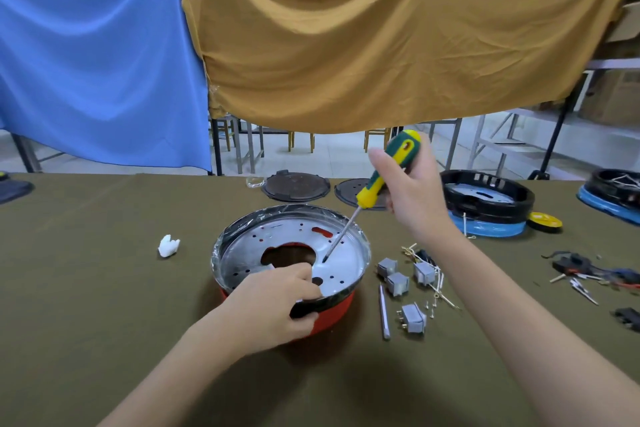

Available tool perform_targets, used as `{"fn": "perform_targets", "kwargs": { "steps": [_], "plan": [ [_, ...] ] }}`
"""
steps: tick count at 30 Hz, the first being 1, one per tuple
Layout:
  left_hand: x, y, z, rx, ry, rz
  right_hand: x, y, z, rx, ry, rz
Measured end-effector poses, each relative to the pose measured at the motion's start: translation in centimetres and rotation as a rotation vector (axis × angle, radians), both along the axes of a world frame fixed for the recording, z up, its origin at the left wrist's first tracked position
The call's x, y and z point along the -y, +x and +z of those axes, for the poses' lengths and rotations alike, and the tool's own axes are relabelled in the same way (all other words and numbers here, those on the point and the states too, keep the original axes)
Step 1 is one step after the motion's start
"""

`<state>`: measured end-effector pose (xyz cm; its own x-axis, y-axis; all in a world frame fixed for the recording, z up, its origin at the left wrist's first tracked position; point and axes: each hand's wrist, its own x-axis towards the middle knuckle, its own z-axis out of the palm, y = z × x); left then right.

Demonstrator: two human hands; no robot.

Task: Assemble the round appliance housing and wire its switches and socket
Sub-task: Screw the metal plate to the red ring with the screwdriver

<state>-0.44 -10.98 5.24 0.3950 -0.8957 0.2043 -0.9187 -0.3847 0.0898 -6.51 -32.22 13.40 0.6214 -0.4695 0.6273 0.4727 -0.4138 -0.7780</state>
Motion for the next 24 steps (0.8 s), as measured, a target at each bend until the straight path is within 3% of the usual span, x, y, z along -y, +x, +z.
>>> {"fn": "perform_targets", "kwargs": {
  "steps": [5, 24],
  "plan": [
    [-0.4, 0.1, -1.0, -0.057, -0.082, -0.007, -0.1, 3.8, 0.1, -0.013, -0.187, 0.047],
    [-0.5, -0.4, -1.0, -0.046, -0.128, 0.023, -1.1, 4.9, -0.6, -0.106, -0.26, 0.188]
  ]
}}
